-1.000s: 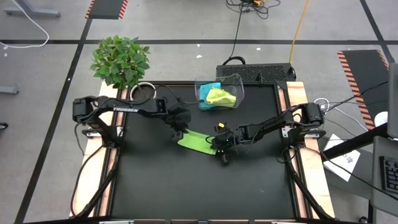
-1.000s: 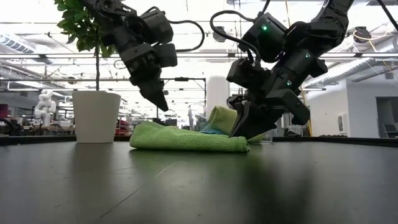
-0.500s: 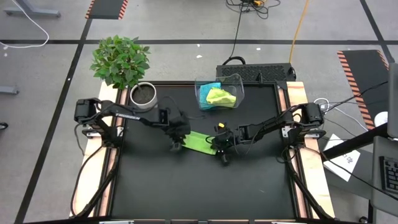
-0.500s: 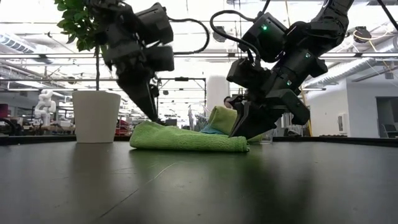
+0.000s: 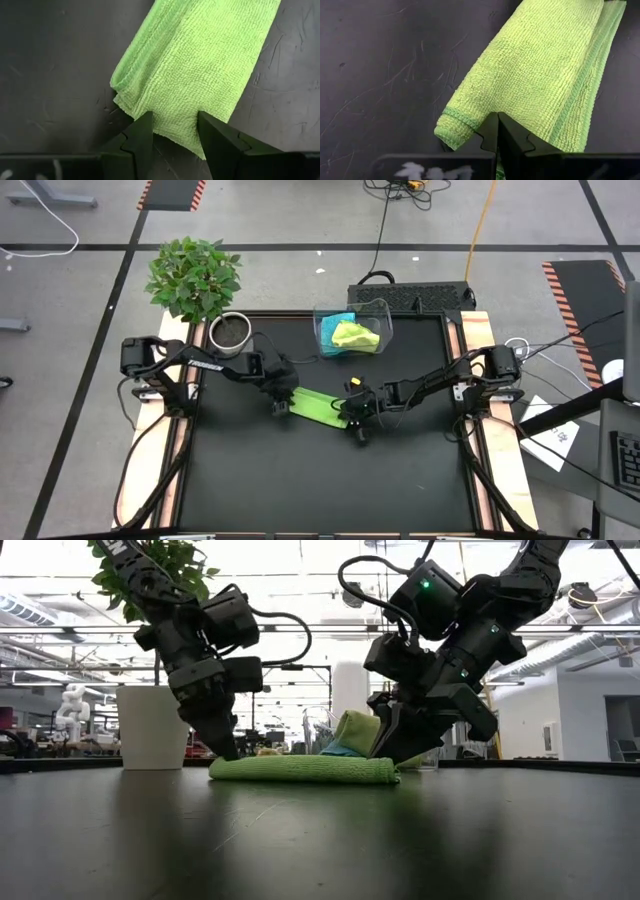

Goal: Fold microfiber towels
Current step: Put the green microfiber cloth into the transparent bin

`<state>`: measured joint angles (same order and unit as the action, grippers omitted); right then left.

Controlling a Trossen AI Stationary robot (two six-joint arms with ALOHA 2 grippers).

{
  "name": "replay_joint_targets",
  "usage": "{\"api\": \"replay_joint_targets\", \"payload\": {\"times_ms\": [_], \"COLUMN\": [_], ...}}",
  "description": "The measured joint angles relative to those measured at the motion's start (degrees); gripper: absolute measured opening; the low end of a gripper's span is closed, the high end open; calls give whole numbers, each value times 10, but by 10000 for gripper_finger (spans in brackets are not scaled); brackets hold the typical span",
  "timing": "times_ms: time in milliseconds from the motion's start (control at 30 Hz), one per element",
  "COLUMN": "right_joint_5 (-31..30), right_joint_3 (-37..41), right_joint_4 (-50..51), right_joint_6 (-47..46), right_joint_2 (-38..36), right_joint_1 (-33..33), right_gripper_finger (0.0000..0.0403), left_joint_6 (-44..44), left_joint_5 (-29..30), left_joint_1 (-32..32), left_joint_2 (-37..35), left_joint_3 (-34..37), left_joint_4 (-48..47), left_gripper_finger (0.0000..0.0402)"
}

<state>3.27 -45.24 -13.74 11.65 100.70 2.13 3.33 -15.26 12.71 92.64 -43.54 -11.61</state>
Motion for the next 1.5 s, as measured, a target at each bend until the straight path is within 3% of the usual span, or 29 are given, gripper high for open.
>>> {"api": "replay_joint_targets", "payload": {"times_ms": [400, 567, 767, 900, 1067, 1500], "right_joint_5": [-9, -64, -86, -110, -163, -186], "right_joint_3": [1, 1, 0, 0, 0, 0], "right_joint_4": [-31, -35, -13, -4, -13, -7], "right_joint_6": [86, 65, 62, 70, 51, -26], "right_joint_2": [-33, -47, -44, -41, -40, 0], "right_joint_1": [50, 80, 104, 115, 124, 136], "right_gripper_finger": [17, 82, 176, 212, 223, 224], "left_joint_6": [-19, -24, -26, -26, -22, -28], "left_joint_5": [4, 4, 3, -1, -13, -18], "left_joint_1": [0, 0, 1, 2, 2, 12], "left_joint_2": [0, 0, 0, 0, 0, 0], "left_joint_3": [3, 3, 3, 3, 3, 3], "left_joint_4": [23, 23, 26, 37, 55, 74], "left_gripper_finger": [159, 159, 159, 159, 159, 159]}}
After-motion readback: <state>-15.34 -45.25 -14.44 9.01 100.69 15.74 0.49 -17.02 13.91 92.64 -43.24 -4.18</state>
